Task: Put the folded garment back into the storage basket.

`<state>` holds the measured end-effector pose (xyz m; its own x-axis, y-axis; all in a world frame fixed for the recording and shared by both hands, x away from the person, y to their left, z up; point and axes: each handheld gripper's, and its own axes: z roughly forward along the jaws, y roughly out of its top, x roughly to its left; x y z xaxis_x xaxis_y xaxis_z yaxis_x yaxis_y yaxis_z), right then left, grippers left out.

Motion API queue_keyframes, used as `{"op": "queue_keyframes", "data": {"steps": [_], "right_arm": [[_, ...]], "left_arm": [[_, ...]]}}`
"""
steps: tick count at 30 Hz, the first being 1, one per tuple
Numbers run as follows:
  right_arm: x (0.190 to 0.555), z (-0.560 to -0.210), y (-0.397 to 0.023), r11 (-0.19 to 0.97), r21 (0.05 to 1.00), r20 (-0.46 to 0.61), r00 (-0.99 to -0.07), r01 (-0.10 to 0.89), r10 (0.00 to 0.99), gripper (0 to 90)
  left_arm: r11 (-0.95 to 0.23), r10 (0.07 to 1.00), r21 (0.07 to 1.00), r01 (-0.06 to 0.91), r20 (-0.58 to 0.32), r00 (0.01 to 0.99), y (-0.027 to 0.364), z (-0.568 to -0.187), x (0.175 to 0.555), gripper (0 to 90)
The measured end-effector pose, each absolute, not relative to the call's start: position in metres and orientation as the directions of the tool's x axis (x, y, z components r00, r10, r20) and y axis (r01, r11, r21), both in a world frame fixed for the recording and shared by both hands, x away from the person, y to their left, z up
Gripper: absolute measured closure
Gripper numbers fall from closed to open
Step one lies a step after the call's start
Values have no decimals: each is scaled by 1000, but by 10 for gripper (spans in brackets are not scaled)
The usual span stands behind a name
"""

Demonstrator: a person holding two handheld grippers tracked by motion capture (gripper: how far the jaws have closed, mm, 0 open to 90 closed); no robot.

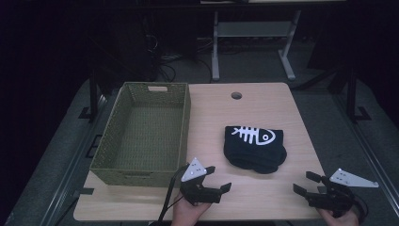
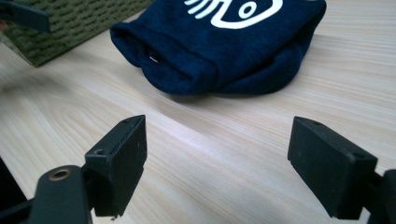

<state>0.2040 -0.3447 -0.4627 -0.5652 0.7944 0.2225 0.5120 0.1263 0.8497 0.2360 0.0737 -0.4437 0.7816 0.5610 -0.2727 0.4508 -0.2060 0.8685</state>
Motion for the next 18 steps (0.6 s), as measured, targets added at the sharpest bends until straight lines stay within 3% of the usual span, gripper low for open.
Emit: {"op": "queue_keyframes", "data": {"steps": [18], "right_arm": [[235, -447, -341, 111, 841, 239, -547, 529, 802, 193]], "left_arm": [[-178, 609, 862, 475, -283, 741, 60, -439, 265, 185]]}}
